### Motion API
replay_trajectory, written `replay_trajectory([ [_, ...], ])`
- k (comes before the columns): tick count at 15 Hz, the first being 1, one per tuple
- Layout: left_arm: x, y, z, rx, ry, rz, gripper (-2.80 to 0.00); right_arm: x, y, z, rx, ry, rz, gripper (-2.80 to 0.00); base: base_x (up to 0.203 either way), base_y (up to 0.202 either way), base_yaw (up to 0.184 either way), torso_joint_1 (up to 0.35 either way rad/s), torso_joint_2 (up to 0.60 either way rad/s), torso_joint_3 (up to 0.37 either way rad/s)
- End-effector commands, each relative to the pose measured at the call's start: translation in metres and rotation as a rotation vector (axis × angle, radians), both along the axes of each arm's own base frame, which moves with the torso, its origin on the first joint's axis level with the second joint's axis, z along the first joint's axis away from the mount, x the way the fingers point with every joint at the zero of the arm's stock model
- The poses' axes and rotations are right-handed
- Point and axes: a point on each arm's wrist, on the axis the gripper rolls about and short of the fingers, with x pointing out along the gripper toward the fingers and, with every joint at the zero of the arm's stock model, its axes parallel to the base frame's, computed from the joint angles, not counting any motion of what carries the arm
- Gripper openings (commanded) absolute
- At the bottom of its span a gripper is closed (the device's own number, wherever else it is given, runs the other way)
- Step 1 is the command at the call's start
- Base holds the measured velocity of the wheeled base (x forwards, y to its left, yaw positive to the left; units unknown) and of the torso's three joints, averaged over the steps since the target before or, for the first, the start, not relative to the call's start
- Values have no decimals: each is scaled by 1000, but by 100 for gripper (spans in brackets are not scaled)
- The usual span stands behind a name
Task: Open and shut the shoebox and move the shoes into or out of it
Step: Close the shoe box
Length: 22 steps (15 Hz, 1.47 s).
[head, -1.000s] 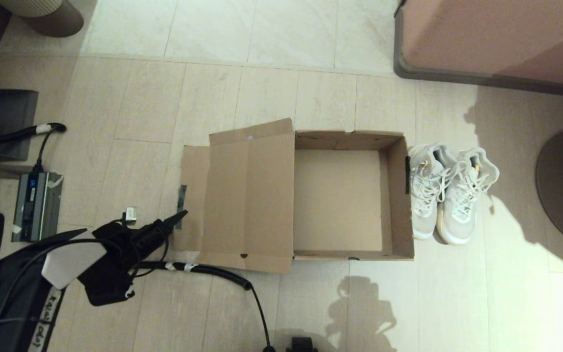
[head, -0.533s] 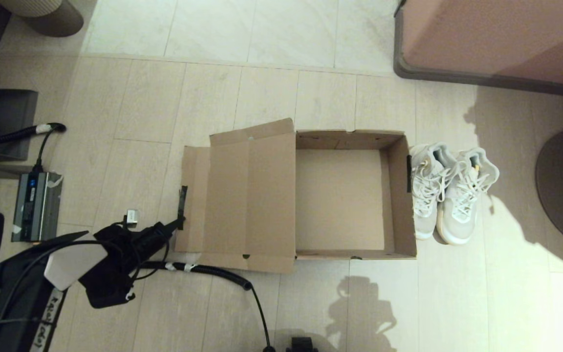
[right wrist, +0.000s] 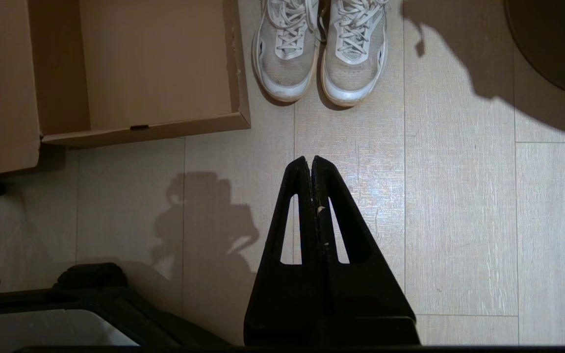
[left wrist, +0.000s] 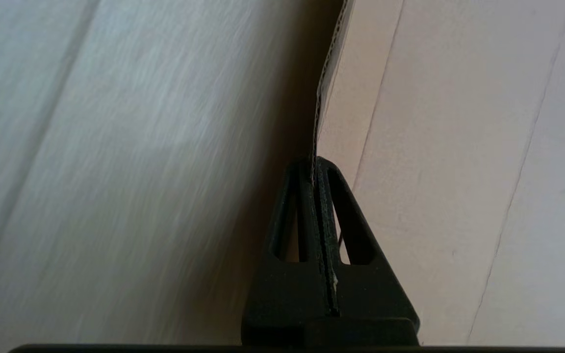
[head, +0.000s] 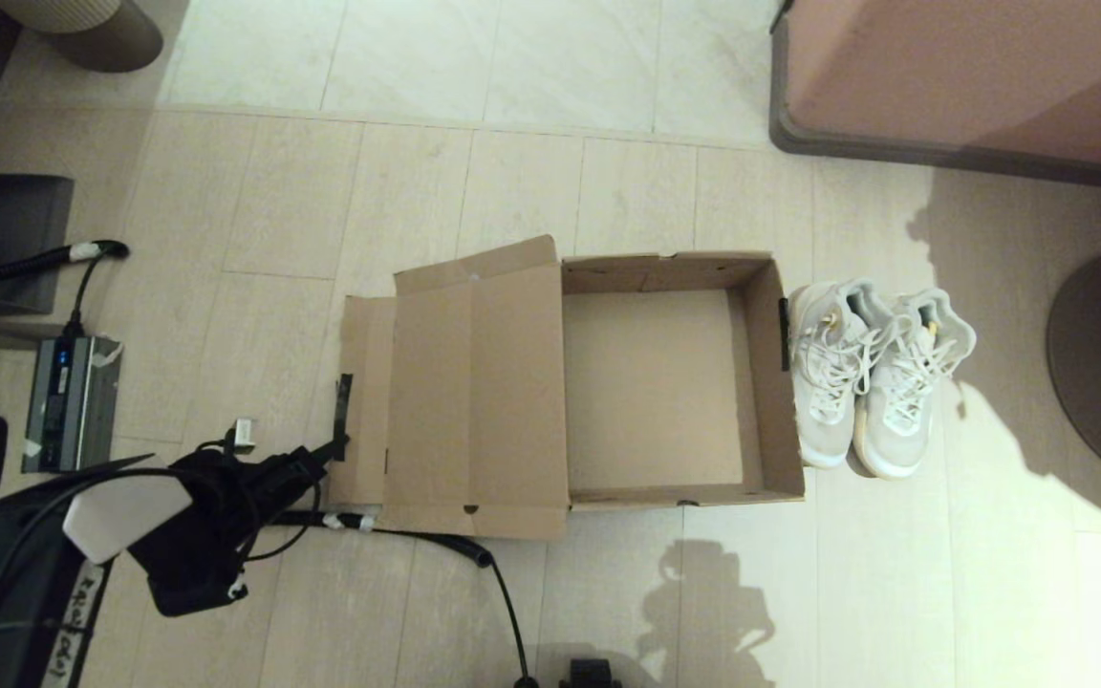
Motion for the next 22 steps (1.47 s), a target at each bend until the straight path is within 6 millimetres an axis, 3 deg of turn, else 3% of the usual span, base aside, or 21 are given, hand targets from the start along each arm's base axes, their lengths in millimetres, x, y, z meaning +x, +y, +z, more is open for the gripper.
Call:
replay_trajectory([
  [1, -11, 3, 29, 31, -28, 8, -280, 0, 0, -1, -1, 4, 1, -280, 0, 0, 0, 0, 0, 0],
  [4, -15, 0, 80, 114, -130, 6, -280, 0, 0, -1, 0, 3, 2, -280, 0, 0, 0, 0, 0, 0],
  [6, -17, -4, 101, 270, -152, -6, -280, 0, 0, -1, -1, 2, 2, -280, 0, 0, 0, 0, 0, 0],
  [9, -26, -14, 133, 368, -160, -28, -280, 0, 0, -1, -1, 5, 5, -280, 0, 0, 0, 0, 0, 0],
  [13, -36, -20, 148, 490, -188, -8, -280, -1, 0, 3, -21, -9, 14, -280, 0, 0, 0, 0, 0, 0],
  [16, -42, -23, 153, 532, -192, 3, -280, -4, 1, 47, 1, -36, 50, -280, 0, 0, 0, 0, 0, 0],
  [19, -45, -28, 175, 531, -192, 0, -280, 31, 1, 106, 123, 97, 49, -280, 0, 0, 0, 0, 0, 0],
  [22, -45, -22, 188, 543, -215, 36, -280, 101, 1, 137, 233, 297, 29, -280, 0, 0, 0, 0, 0, 0],
])
